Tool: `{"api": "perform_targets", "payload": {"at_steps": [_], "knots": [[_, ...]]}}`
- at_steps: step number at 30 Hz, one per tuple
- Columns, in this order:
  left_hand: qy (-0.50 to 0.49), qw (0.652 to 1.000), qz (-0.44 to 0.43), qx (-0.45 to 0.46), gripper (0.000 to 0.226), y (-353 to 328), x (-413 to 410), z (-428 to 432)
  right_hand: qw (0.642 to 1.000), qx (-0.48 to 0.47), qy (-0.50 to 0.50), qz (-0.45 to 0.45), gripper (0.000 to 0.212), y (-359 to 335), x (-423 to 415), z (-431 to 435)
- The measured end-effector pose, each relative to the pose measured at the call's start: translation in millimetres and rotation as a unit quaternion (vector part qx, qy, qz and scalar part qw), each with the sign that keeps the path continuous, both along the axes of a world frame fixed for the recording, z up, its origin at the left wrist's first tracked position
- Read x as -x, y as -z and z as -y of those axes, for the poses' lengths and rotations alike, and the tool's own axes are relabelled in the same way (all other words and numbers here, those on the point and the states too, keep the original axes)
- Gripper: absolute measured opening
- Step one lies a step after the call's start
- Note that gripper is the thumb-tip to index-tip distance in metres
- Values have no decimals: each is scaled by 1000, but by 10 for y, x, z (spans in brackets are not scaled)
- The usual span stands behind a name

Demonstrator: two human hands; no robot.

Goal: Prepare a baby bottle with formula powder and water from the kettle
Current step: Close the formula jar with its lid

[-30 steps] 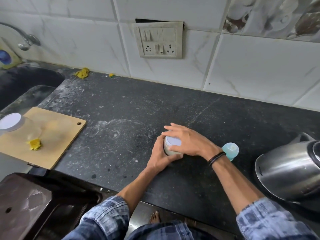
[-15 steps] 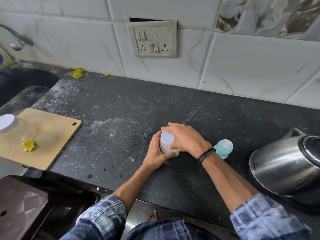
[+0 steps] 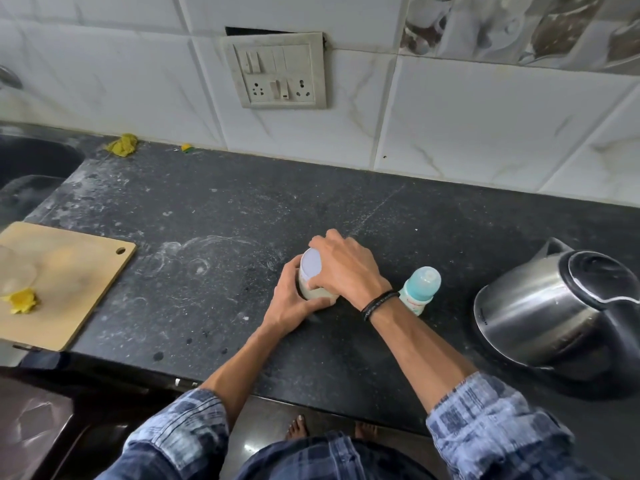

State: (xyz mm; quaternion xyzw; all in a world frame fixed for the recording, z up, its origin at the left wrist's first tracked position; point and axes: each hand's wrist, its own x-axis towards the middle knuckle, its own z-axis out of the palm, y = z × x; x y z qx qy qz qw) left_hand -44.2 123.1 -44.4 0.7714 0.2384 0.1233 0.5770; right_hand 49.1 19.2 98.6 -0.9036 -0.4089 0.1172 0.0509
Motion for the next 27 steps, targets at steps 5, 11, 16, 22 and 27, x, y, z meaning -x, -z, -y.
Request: {"api": "perform_targets", "payload": {"at_steps": [5, 11, 16, 22, 27], "knots": [[15, 1000, -10, -16, 105, -28, -20, -15, 996, 1, 78, 42, 95, 7, -20, -4], [3, 999, -24, -23, 102, -52, -3, -24, 995, 33, -79, -46, 88, -42, -199, 23], [7, 999, -28, -30, 98, -120, 11, -6, 997, 2, 65, 38, 88, 77, -97, 8], [-3, 999, -41, -28, 99, -133, 19, -12, 999, -20, -45, -5, 91, -40, -219, 60], [2, 998, -45, -32, 99, -123, 22, 5, 999, 12, -48, -21, 81, 25, -129, 37]]}}
